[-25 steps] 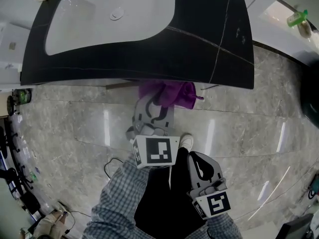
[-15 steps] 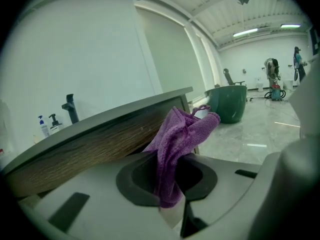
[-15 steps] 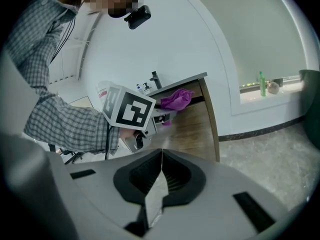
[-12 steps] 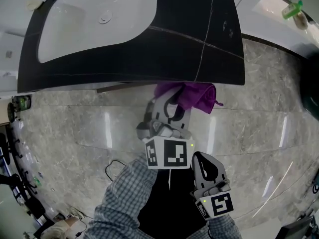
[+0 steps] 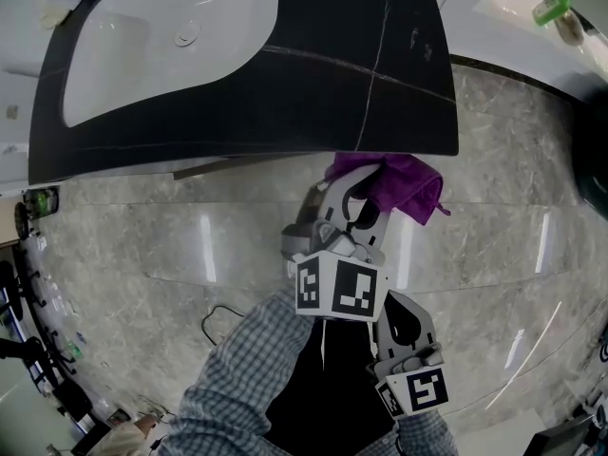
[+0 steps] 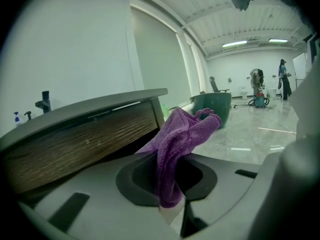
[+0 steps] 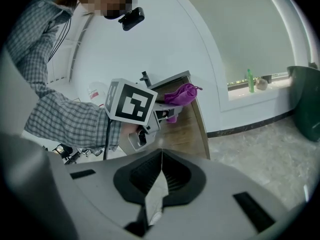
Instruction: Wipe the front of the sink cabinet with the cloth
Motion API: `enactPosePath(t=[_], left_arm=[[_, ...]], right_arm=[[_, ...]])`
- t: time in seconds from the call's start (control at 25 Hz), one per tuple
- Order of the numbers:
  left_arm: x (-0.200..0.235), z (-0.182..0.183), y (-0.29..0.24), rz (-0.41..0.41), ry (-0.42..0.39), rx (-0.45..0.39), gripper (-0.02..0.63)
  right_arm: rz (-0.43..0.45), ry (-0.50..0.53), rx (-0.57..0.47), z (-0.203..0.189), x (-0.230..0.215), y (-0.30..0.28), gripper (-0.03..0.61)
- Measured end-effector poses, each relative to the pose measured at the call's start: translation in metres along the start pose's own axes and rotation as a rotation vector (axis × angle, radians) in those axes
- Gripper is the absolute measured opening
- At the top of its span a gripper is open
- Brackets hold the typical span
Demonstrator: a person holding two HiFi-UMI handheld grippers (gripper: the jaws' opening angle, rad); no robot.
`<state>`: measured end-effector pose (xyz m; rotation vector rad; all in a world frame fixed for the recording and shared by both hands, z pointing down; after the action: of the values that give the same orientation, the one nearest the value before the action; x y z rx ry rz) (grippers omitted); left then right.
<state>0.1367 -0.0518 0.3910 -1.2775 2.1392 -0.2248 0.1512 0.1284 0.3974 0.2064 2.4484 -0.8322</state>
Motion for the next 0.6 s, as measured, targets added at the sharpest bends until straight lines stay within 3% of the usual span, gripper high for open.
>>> enactPosePath(t=[0.2, 0.32, 0.6], left_arm=[[-0.025, 0.014, -0.006, -0.15, 0.025, -0.081, 0.069], [-0.039, 0.022, -0.008, -0.236, 0.079, -0.145, 0.069], [-0.022, 0.001, -0.033, -0.182, 0.277, -0.096, 0.069]], right_arm=[[-0.01, -0.004, 0.008, -0.003, -0.004, 0.002, 0.018], [-0.019, -0.008, 0.012, -0.003, -0.006, 0.001, 0.018], [-0.025, -0.007, 0.029, -0.006, -0.003, 0.001, 0.018]])
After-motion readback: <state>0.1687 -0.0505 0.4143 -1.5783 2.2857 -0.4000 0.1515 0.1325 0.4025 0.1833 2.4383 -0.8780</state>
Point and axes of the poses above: the fingertips, and each gripper's own axes: y backward along the fingers, x to its left, z out of its top, the point moved 6 cm from there along y, backward along the fingers, and after that the axes turned 13 degrees about -y, right-handed, at the moved point
